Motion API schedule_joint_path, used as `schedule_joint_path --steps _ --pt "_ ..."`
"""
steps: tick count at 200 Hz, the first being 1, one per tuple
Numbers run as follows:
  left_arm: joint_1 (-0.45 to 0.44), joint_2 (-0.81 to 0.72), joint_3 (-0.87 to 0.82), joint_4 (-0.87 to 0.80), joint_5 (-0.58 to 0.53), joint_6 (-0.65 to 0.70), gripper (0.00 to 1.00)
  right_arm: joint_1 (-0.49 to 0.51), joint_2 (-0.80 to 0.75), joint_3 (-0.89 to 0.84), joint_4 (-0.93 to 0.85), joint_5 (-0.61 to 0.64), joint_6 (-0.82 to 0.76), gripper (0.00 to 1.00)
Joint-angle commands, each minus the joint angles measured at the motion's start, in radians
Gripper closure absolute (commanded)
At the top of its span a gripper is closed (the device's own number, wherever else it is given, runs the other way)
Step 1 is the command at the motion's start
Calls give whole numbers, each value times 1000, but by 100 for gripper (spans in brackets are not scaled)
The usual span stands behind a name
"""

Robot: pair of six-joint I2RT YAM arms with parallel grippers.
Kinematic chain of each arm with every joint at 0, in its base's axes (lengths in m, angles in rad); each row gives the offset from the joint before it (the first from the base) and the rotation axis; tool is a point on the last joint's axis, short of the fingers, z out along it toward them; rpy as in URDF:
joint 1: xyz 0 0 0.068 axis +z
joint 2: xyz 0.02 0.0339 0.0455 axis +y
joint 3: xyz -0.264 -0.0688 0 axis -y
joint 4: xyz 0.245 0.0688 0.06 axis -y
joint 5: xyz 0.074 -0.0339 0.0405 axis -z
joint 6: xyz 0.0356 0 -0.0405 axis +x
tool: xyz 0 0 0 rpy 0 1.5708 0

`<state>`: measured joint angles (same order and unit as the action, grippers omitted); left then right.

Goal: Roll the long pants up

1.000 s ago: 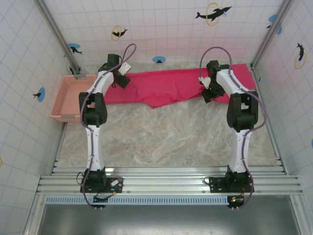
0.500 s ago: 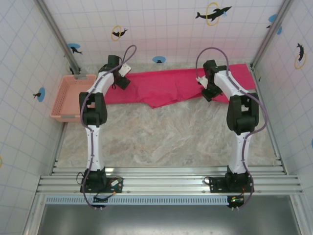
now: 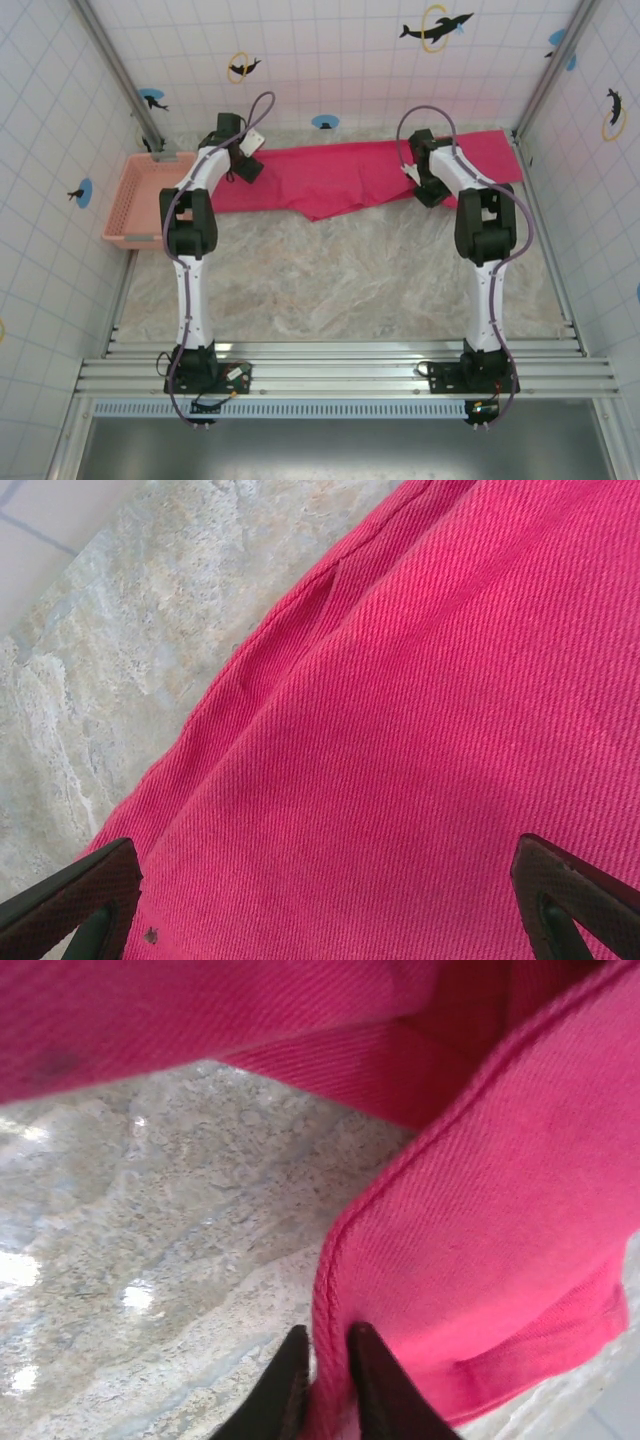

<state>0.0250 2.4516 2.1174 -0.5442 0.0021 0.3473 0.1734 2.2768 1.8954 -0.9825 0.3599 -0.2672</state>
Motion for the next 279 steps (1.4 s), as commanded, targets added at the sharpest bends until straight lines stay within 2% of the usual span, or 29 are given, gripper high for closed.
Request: schedule_joint_path --steps 1,10,50,98,121,184,222,279 --pt "14 -41 -19 8 25 -42 3 -20 4 73 -2 70 22 95" --pt "18 -45 -24 9 28 -45 3 -29 -7 97 -1 105 22 100" --pt "27 -65 -37 20 52 -72 3 -96 13 327 -4 271 21 100" --pt "27 -76 -39 15 65 -76 3 -189 259 712 -46 382 44 100" --pt "16 -68 -13 -11 51 -54 3 -213 363 836 -26 434 44 100" --pt "-38 -8 126 -158 -15 4 2 -274 435 847 298 541 138 96" --pt "-61 71 288 -268 -69 -1 3 -258 395 851 522 576 79 97" --pt "-69 85 296 -204 -75 -43 3 -270 349 879 549 595 38 96"
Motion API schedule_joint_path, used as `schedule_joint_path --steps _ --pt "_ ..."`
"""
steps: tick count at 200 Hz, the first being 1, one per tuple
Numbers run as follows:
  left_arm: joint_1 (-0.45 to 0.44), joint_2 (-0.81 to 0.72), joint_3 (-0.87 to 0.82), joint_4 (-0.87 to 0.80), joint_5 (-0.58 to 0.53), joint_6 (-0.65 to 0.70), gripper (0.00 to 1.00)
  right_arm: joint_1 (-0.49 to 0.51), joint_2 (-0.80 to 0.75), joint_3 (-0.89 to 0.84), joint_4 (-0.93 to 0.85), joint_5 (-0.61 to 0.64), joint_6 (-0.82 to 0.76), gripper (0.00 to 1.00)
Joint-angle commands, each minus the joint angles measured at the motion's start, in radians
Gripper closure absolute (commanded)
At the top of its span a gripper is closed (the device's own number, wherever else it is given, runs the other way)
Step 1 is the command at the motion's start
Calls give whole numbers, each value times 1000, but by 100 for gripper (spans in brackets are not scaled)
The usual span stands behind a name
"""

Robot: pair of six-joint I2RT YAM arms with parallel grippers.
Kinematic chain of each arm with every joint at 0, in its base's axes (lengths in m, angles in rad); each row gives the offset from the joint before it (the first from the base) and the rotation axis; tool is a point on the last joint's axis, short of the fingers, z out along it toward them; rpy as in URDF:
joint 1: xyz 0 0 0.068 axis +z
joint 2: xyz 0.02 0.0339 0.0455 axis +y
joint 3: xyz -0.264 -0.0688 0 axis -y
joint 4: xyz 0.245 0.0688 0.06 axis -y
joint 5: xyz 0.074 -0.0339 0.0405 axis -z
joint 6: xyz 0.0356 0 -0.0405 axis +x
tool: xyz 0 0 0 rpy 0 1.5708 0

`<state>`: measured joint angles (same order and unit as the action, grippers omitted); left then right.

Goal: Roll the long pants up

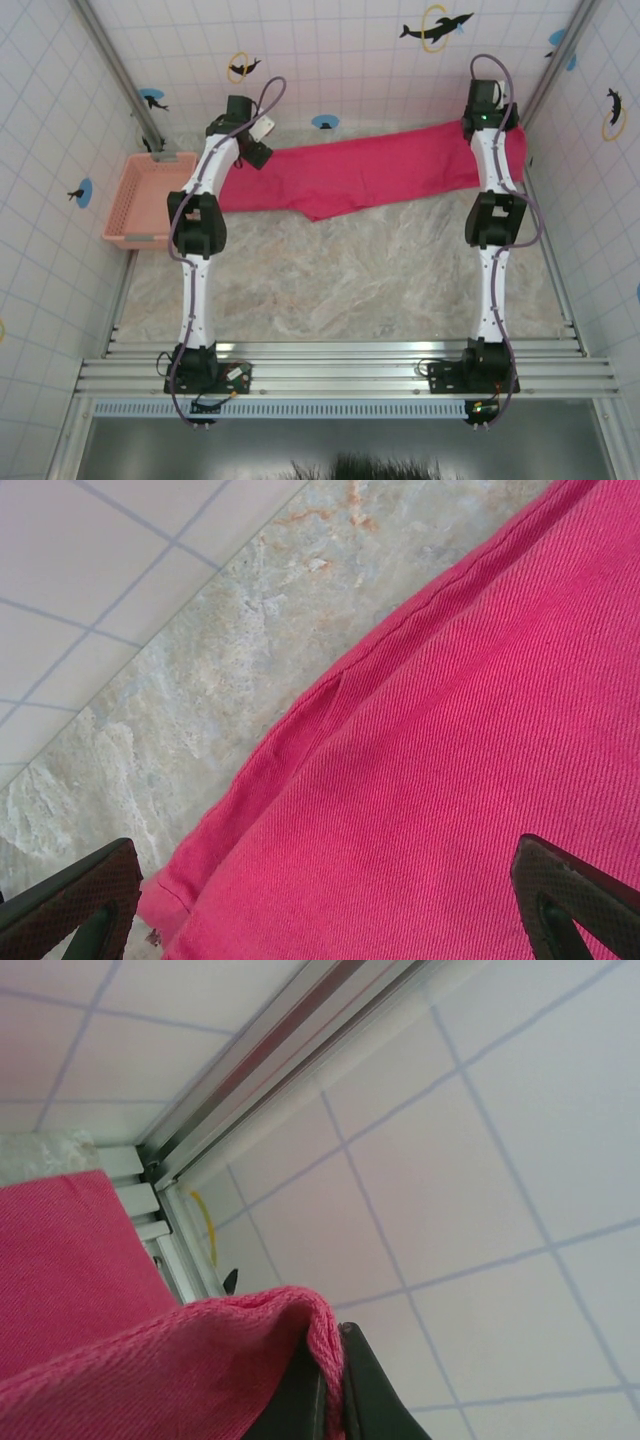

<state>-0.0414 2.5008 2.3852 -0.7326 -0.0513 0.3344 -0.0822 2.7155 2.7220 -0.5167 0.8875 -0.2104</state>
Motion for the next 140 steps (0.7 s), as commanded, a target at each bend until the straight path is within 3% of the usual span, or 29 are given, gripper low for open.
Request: schedule_joint_path --steps 1,28,70,115,140 --pt "-2 37 29 -15 -22 -31 3 -14 -90 53 84 68 -19 96" --pt "-2 57 50 -19 -18 -56 3 -14 -100 63 161 92 -76 96" --pt "-3 102 104 5 -18 -41 3 -61 -49 74 15 85 75 95" --pt "-6 112 124 37 -13 -47 3 -54 63 72 108 92 84 93" --pt "-7 106 124 33 -6 -50 3 -51 126 73 185 91 111 81"
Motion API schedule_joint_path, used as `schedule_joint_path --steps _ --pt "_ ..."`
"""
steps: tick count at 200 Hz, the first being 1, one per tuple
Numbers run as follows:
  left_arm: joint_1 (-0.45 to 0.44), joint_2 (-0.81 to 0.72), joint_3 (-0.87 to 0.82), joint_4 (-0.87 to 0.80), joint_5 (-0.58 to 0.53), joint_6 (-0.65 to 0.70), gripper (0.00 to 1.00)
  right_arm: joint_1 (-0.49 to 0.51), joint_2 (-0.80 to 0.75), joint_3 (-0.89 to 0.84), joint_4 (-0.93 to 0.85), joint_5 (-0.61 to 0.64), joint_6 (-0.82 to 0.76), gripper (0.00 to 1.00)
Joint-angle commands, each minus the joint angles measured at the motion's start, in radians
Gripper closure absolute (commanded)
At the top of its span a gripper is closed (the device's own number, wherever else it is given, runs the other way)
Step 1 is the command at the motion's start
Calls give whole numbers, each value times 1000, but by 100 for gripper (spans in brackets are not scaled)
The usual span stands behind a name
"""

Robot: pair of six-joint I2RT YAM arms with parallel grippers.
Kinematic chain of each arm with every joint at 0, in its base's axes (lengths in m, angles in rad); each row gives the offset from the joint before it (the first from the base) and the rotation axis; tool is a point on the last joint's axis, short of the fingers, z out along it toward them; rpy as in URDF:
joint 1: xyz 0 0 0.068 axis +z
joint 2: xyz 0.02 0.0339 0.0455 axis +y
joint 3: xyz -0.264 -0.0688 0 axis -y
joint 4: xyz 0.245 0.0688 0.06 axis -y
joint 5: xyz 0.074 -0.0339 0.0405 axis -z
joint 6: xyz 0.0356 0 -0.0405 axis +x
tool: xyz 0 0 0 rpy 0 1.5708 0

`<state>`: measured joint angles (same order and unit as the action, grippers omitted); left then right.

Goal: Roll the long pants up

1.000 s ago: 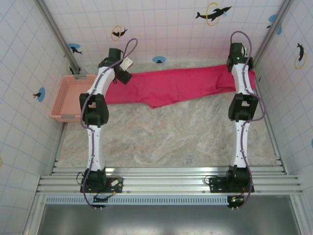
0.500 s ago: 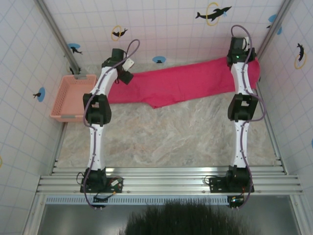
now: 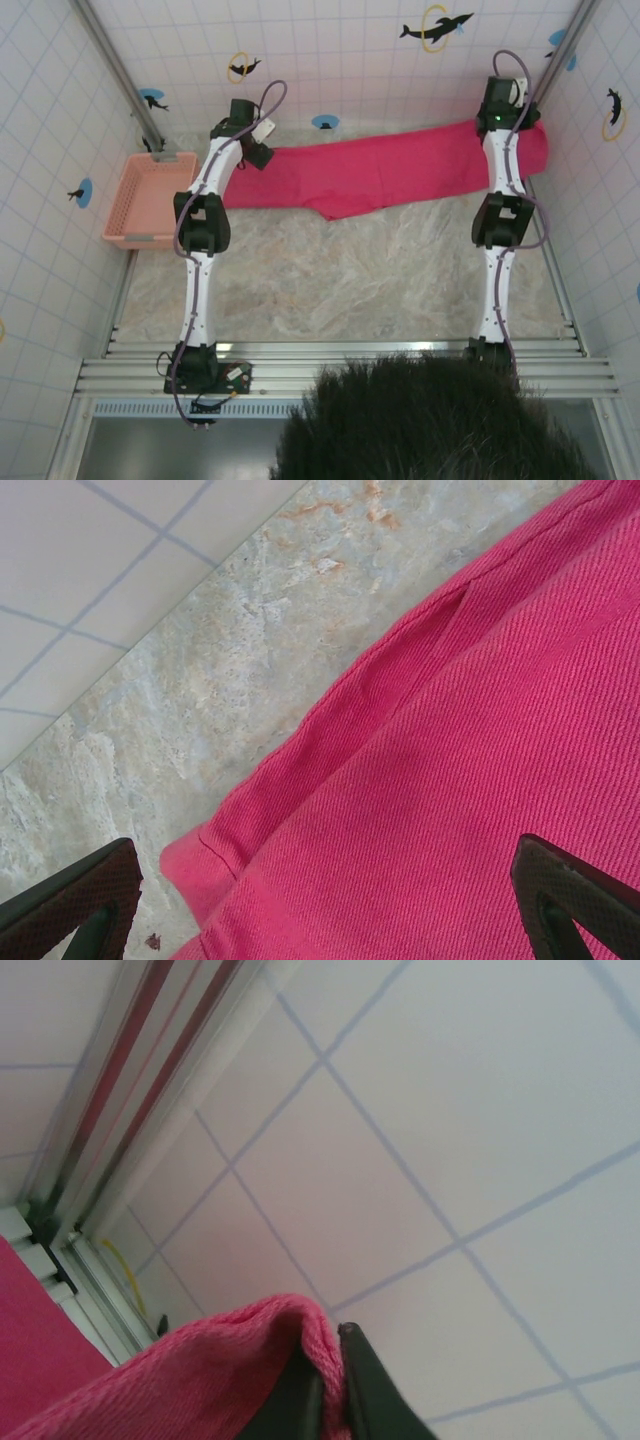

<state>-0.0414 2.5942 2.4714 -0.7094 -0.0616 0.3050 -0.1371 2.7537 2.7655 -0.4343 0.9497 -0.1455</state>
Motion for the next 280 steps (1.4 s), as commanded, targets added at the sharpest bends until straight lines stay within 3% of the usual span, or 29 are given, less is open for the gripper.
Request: schedule_joint_path --steps 1,29,53,82,111,131,142,180,214,229,243,263,280 --pt "-7 12 38 11 5 -21 3 4 91 29 112 28 47 79" --pt "-11 16 40 20 -10 -43 3 16 144 32 189 38 69 35" --pt "-17 18 47 28 -14 -50 3 21 152 33 211 78 82 23" --pt "-27 29 63 26 -19 -40 3 -7 94 33 62 97 187 21" --pt "-57 43 82 37 -36 -2 3 -71 -1 -1 -271 -24 507 20" --pt "-99 56 101 53 -80 73 3 -99 -117 -160 -372 -173 650 21" --pt "-122 64 108 64 -103 115 3 -99 -192 -268 -421 -179 702 20" --pt "-160 71 112 68 -161 92 3 -145 -439 -702 -333 -467 876 21" --pt "-166 58 48 -16 -231 -89 3 -142 -544 -866 -320 -599 957 21" --pt "-170 73 48 -77 -222 -165 2 -149 -582 -928 -273 -659 998 21" --pt "-185 92 54 -106 -363 -178 2 -153 -598 -951 -245 -710 1021 21" --pt "-180 103 60 -152 -442 -223 2 -149 -593 -922 -247 -765 1020 22" --pt "-170 78 42 -161 -438 -265 3 -133 -595 -898 -238 -786 1011 23"
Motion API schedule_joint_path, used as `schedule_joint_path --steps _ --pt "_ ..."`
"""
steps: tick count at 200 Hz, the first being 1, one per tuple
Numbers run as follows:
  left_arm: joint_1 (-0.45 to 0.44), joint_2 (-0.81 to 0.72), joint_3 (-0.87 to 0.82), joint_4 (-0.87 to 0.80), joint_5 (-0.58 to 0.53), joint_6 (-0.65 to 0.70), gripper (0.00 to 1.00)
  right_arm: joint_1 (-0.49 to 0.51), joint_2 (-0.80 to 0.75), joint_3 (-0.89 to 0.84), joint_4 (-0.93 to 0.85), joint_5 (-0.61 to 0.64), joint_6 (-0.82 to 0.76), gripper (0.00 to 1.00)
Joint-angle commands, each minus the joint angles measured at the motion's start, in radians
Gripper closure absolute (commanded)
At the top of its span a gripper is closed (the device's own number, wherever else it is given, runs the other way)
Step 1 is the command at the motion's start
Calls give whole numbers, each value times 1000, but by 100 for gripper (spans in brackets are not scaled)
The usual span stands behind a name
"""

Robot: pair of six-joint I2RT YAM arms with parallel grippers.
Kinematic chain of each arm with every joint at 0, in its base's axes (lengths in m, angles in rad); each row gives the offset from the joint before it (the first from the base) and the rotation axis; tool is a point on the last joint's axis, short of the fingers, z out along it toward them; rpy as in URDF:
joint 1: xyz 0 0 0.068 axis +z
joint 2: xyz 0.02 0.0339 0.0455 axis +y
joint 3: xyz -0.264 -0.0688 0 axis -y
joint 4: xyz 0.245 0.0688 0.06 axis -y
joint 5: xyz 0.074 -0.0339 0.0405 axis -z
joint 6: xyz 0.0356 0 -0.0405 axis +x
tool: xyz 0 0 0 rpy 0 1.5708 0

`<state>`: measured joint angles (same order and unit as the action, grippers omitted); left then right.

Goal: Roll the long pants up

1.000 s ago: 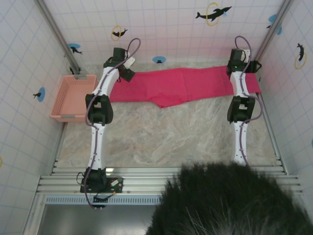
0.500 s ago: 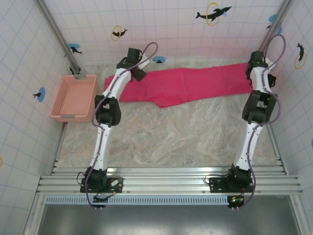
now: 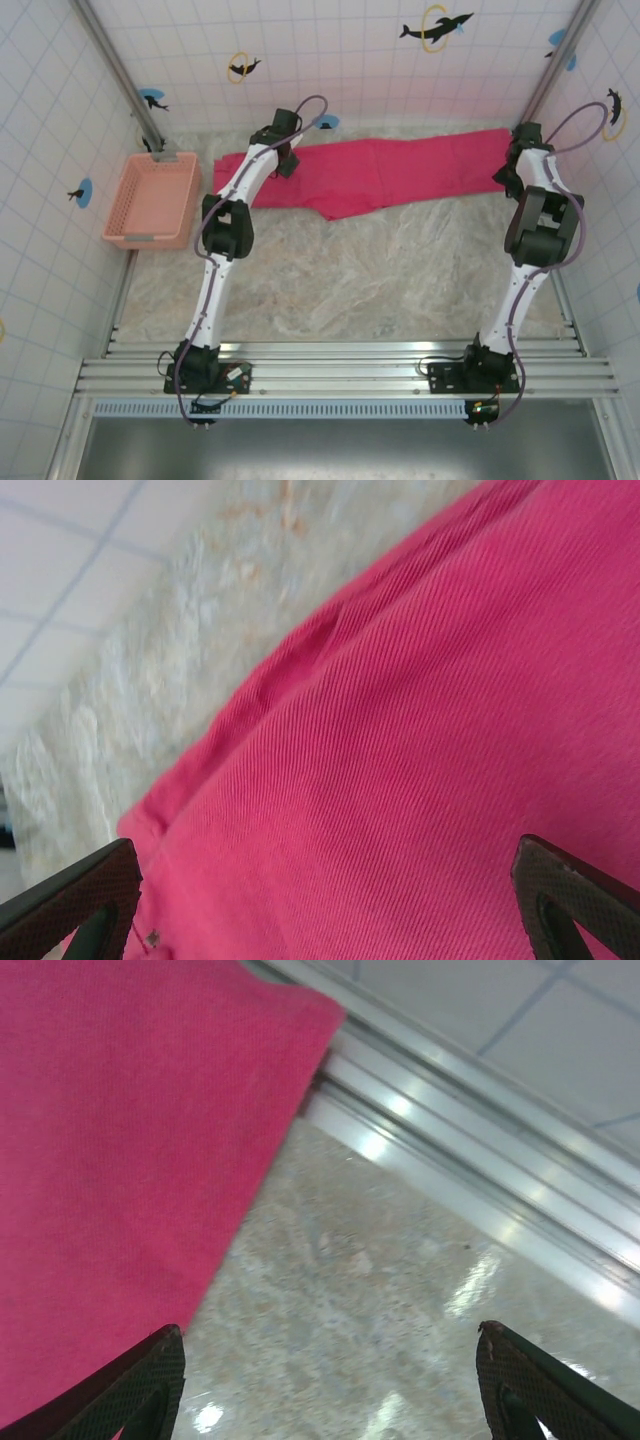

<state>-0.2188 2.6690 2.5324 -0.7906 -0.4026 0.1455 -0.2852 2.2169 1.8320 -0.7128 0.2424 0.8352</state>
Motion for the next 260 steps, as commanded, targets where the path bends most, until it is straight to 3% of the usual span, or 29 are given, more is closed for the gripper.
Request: schedule_joint_path --steps 1,44,71,114,158,193,224,260 --pt "7 1 -21 -78 -99 -107 3 16 -59 36 41 -78 29 22" --pt "7 29 4 -169 -22 -95 2 45 -54 85 36 -109 11 23" --pt "31 64 52 -366 -16 -227 3 54 -60 101 9 -98 7 23" --pt "122 48 -73 -581 22 -428 2 33 -88 68 -25 -87 52 23" --pt "137 -70 -284 -459 -47 -356 2 7 -92 43 -40 -108 102 23" --pt "143 -48 -266 -462 -49 -327 2 -4 -71 17 1 -105 185 23" --pt "144 -63 -274 -458 -56 -323 3 12 25 155 -46 -69 166 23" --pt "144 -99 -294 -456 -66 -315 2 17 113 180 -19 -49 211 23"
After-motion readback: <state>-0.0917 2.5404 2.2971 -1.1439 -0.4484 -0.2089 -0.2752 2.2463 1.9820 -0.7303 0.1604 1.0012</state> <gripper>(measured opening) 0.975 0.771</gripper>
